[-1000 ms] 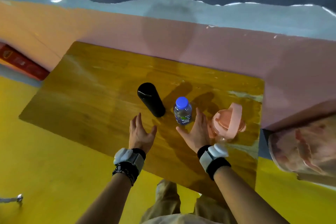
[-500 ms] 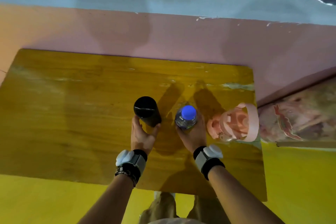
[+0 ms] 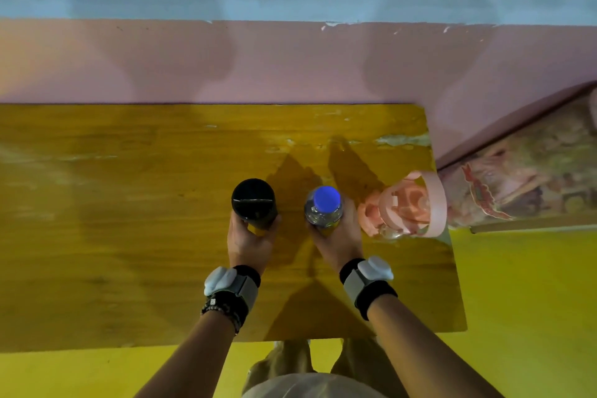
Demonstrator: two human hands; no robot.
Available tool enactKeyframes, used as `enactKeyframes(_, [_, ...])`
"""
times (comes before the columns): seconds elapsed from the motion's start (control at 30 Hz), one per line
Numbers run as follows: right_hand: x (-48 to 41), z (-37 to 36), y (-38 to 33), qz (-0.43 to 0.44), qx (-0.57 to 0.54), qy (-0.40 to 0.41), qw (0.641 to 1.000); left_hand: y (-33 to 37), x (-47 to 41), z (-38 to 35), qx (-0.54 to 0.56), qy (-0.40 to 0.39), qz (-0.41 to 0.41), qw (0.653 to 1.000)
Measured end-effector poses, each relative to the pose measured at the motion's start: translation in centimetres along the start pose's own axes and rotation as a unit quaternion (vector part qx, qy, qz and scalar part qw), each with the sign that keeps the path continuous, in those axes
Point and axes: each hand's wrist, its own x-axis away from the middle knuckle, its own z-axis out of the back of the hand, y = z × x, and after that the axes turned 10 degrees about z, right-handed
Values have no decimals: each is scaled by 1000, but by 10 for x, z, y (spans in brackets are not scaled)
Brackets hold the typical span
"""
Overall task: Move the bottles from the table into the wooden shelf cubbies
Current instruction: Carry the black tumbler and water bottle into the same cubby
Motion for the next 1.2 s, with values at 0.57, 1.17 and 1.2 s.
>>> enactKeyframes(0.57, [75, 43, 5, 3, 39, 71, 997, -6, 54, -26, -60, -77, -77, 992])
enactKeyframes(1.17, [235, 144, 40, -6, 6, 195, 981, -2, 220, -65, -165, -171, -215, 947])
enactKeyframes(1.2, [263, 160, 44, -2, 1, 215, 977, -5, 250, -71, -170, -185, -234, 939])
